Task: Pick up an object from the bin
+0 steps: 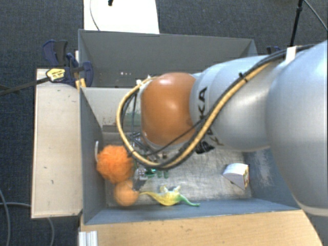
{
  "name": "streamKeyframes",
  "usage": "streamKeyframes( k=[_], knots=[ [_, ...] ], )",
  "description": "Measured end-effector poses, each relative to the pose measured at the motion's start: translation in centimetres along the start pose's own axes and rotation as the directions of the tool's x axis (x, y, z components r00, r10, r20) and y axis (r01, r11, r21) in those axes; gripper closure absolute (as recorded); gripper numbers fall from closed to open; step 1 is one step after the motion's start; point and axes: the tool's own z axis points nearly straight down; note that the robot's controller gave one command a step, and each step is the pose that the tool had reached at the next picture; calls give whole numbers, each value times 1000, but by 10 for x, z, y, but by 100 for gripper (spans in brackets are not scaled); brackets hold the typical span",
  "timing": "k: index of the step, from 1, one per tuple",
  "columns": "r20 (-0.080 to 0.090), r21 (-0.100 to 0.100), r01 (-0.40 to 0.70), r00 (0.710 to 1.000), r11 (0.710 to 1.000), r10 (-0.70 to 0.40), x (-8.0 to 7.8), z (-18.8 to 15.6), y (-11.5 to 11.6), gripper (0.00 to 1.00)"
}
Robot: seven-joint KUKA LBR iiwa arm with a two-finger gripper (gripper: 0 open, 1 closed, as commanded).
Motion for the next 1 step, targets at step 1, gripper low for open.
streamKeyframes(
  k=[1],
  knots=[
    [7, -2, -4, 1000, 1000, 4, -2, -4, -1, 0]
  ],
)
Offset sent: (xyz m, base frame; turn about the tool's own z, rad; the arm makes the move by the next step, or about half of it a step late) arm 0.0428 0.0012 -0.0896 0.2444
